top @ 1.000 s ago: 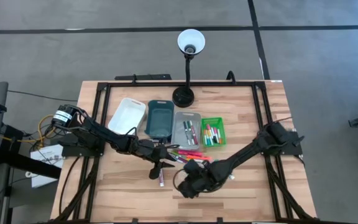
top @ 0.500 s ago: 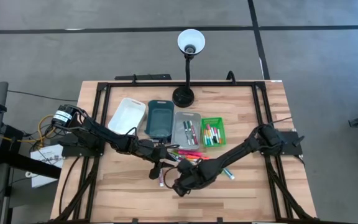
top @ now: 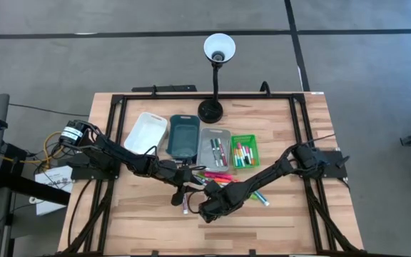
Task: Pick & Place Markers
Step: Put the small purple highlighter pen into the green bin
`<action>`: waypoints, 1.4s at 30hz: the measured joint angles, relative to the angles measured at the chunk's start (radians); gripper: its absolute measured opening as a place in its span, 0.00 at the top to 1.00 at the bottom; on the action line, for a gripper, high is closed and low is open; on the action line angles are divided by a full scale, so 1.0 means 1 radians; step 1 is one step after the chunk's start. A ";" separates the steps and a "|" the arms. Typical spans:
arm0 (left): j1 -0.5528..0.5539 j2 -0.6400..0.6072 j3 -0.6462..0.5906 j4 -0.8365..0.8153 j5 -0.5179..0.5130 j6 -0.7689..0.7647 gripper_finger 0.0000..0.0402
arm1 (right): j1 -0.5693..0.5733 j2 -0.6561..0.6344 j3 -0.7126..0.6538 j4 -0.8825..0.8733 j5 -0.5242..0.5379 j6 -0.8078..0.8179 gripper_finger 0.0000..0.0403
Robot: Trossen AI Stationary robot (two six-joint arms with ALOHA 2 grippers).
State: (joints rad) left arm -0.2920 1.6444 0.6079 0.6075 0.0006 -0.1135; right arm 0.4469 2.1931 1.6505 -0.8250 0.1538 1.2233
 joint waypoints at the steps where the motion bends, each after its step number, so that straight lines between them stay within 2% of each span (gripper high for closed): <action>1: 0.000 0.000 0.000 0.000 0.000 0.000 0.71 | 0.000 0.007 0.000 -0.001 -0.014 0.000 0.76; 8: 0.000 0.000 0.000 0.000 0.000 0.000 0.71 | 0.000 0.045 0.005 -0.004 -0.051 -0.042 0.77; 15: 0.000 0.000 0.000 0.000 0.000 0.000 0.71 | -0.006 0.031 0.001 -0.009 -0.049 -0.136 0.96; 19: 0.000 0.000 0.000 0.000 0.000 0.000 0.71 | -0.007 -0.008 -0.005 -0.024 0.000 -0.124 0.92; 22: 0.000 0.000 0.000 0.000 0.000 0.000 0.71 | -0.009 -0.085 -0.001 -0.088 0.068 -0.124 0.91; 24: 0.000 0.000 0.000 0.000 0.000 0.000 0.71 | -0.010 -0.133 -0.001 -0.188 0.154 -0.105 0.94; 28: 0.000 0.000 0.000 0.000 0.000 0.000 0.71 | -0.015 -0.228 -0.002 -0.431 0.375 0.056 0.96; 30: 0.000 0.000 0.000 0.000 0.000 0.003 0.71 | -0.032 -0.258 -0.001 -0.561 0.430 0.133 0.96; 35: 0.000 0.000 0.000 0.000 0.000 0.003 0.71 | -0.114 -0.260 -0.002 -0.703 0.450 0.215 0.91; 42: -0.004 0.000 0.000 -0.001 0.000 -0.007 0.71 | -0.244 -0.222 -0.112 -0.631 0.370 0.068 0.96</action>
State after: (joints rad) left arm -0.2958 1.6447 0.6079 0.6061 0.0003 -0.1207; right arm 0.2034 1.9706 1.5389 -1.4559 0.5242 1.2912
